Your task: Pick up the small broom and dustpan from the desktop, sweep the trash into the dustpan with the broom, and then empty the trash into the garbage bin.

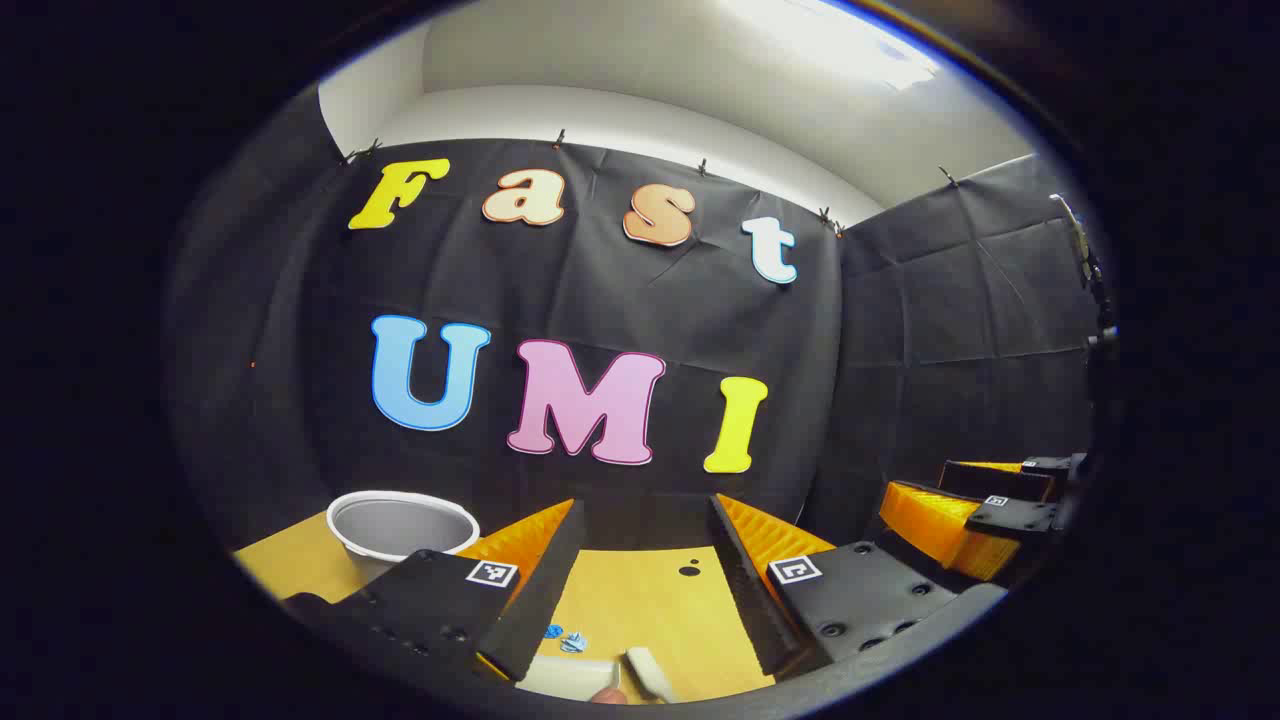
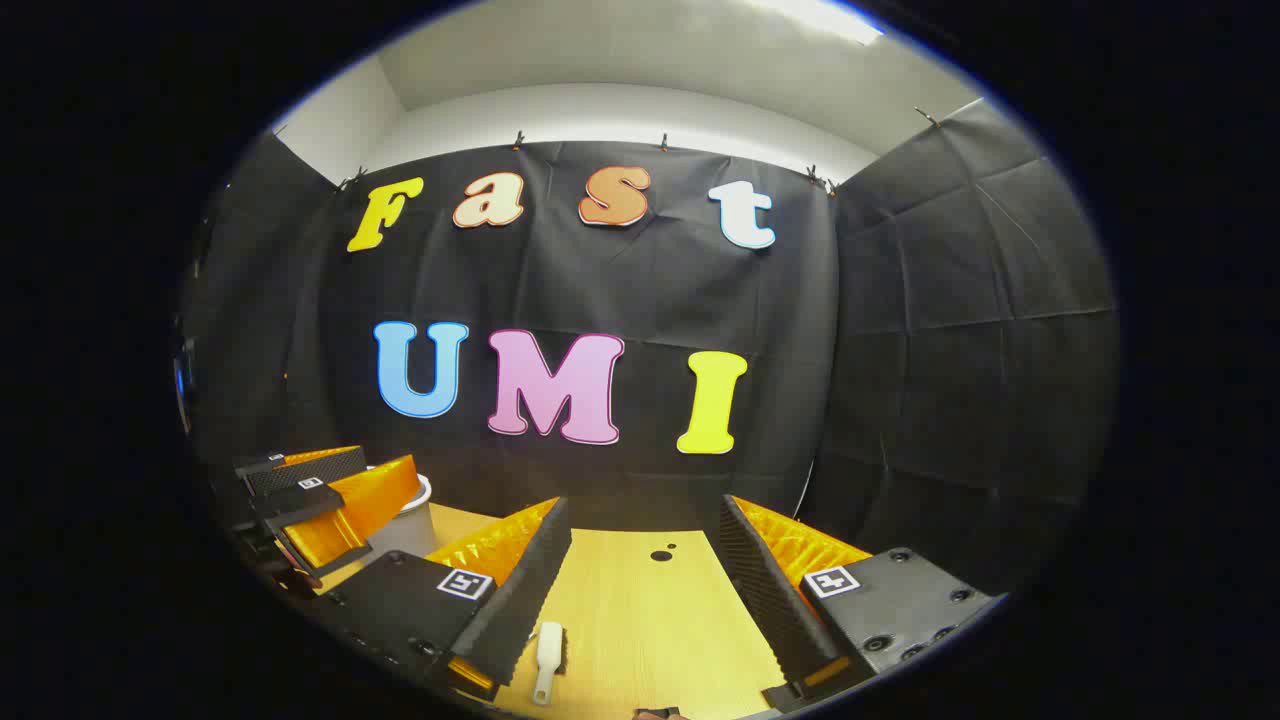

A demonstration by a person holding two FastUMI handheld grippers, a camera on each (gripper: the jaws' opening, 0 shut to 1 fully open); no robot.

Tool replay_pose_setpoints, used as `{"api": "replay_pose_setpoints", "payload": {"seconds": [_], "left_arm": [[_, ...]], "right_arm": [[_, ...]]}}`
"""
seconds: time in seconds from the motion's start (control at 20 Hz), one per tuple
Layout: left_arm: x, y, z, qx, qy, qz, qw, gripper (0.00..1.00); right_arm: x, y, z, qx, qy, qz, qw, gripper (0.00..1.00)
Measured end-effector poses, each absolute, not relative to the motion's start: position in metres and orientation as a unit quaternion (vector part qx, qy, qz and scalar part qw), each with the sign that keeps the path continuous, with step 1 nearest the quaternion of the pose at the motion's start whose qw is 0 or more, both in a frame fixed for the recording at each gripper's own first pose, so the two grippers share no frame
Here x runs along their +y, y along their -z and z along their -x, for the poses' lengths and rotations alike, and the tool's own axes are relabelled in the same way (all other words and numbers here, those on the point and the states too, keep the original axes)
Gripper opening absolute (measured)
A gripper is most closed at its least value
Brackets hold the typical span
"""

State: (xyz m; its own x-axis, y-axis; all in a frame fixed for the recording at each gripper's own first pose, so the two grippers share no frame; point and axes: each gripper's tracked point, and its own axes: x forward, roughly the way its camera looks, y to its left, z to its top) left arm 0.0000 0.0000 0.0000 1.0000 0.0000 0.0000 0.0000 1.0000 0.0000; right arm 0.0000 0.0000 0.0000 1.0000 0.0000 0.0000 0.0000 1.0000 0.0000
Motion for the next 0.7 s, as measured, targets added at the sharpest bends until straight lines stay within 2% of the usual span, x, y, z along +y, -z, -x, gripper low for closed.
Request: {"api": "replay_pose_setpoints", "payload": {"seconds": [0.3,0.35,0.4,0.5,0.55,0.6,0.65,0.7], "left_arm": [[0.003,-0.001,0.002,-0.006,-0.004,-0.007,1.0,0.74],[0.004,0.0,0.002,-0.005,-0.005,-0.007,1.0,0.74],[0.004,-0.001,0.002,-0.004,-0.005,-0.007,1.0,0.74],[0.002,-0.002,0.002,-0.005,-0.005,-0.007,1.0,0.74],[0.001,-0.002,0.002,-0.006,-0.004,-0.007,1.0,0.74],[-0.001,-0.003,0.001,-0.007,-0.002,-0.008,1.0,0.74],[-0.004,-0.004,0.001,-0.009,0.0,-0.008,1.0,0.74],[-0.007,-0.007,0.001,-0.012,0.003,-0.01,1.0,0.74]], "right_arm": [[0.006,0.002,-0.009,0.012,-0.008,-0.025,1.0,0.92],[0.007,0.003,-0.01,0.013,-0.01,-0.027,0.999,0.96],[0.007,0.002,-0.01,0.012,-0.011,-0.028,0.999,0.92],[0.006,0.001,-0.012,0.01,-0.011,-0.027,1.0,0.91],[0.005,0.001,-0.011,0.01,-0.012,-0.026,1.0,0.97],[0.004,0.001,-0.01,0.011,-0.013,-0.025,1.0,0.97],[0.002,0.0,-0.01,0.009,-0.012,-0.026,1.0,0.91],[0.0,-0.002,-0.01,0.008,-0.011,-0.028,1.0,0.91]]}}
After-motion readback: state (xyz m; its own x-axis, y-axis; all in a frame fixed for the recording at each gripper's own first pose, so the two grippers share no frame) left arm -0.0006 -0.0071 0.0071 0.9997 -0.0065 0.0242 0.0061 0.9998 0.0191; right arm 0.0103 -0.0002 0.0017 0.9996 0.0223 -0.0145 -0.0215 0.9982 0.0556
